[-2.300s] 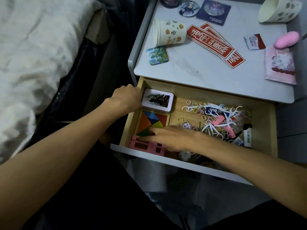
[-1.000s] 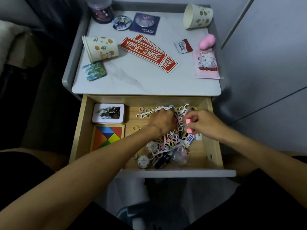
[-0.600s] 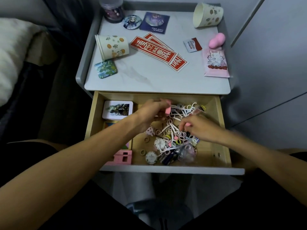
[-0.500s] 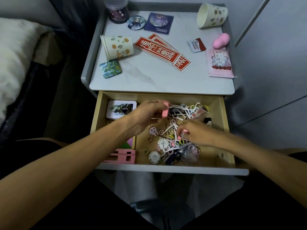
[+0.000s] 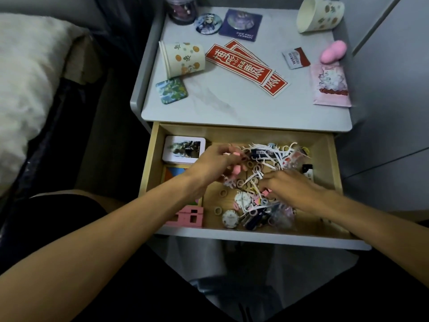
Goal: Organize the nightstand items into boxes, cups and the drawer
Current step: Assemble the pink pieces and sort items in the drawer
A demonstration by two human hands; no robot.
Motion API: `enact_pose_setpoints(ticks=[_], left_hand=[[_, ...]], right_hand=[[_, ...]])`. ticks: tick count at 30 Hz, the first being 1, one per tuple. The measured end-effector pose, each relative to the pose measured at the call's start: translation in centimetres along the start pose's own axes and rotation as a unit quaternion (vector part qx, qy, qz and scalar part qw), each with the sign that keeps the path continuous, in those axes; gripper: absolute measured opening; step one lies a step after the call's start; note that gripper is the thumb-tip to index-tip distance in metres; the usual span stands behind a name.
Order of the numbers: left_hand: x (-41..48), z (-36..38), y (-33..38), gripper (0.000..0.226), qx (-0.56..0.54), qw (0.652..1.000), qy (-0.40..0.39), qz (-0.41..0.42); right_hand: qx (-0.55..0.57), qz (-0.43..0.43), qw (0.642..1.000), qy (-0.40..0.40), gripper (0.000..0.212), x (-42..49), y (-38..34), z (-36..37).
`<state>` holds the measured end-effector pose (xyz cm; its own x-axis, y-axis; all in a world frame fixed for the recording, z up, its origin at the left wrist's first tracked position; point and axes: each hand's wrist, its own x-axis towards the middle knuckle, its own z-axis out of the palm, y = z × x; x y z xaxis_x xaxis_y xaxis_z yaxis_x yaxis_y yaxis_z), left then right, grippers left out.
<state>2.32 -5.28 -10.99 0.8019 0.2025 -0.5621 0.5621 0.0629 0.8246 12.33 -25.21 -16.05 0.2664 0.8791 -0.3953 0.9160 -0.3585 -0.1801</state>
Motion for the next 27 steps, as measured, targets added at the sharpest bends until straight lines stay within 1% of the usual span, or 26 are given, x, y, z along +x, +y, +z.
enact_pose_setpoints(ticks=[1,3,4,5,8,10,15,19,22,23,25,27], left_hand=[[0.2,-0.4,-0.5,0.016,0.080,0.997,0.021,0.007],[0.4,-1.2,-1.5,0.014,0.232,0.972,0.041,0.013],[0.5,-1.5,-1.9,0.014,0.265,0.963,0.041,0.003],[0.5,-1.7,-2.2,0.014,0.272,0.961,0.039,-0.013],[0.5,-1.7,-2.7,0.017,0.229,0.971,0.048,-0.054],[0.8,-1.5,-3.1,0.018,0.190,0.978,0.054,-0.074],[1.0,-0.3,-3.4,0.019,0.156,0.980,0.037,-0.116],[0.8,1.0,-3.8,0.023,0.099,0.989,0.021,-0.107],[0.8,1.2,-3.8,0.021,0.079,0.991,0.011,-0.104],[0.8,1.2,-3.6,0.021,0.079,0.992,0.012,-0.099],[0.9,0.8,-3.3,0.019,0.061,0.994,0.026,-0.088],[1.0,0.6,-2.9,0.011,0.021,0.996,0.027,-0.087]], right_hand=[[-0.010,0.002,1.000,0.001,0.031,-0.1,0.0,0.1],[-0.024,0.006,1.000,0.004,0.030,-0.2,0.1,0.3],[-0.028,0.007,1.000,0.004,0.032,-0.2,0.1,0.3],[-0.030,0.008,1.000,0.002,0.033,-0.3,0.0,0.3],[-0.022,0.001,1.000,-0.003,0.032,-0.3,-0.1,0.3],[-0.016,-0.016,1.000,0.002,0.038,-0.2,-0.3,0.3],[-0.017,-0.051,0.998,-0.017,0.043,0.1,-0.4,-0.2],[-0.019,-0.055,0.998,-0.036,0.047,0.1,-1.0,-0.6],[-0.039,-0.039,0.998,-0.043,0.035,0.2,-0.9,-0.2],[-0.050,-0.035,0.997,-0.049,0.034,0.2,-0.8,0.0],[-0.057,-0.047,0.996,-0.058,0.040,0.1,-1.0,0.1],[-0.059,-0.060,0.994,-0.068,0.049,0.1,-1.0,0.1]])
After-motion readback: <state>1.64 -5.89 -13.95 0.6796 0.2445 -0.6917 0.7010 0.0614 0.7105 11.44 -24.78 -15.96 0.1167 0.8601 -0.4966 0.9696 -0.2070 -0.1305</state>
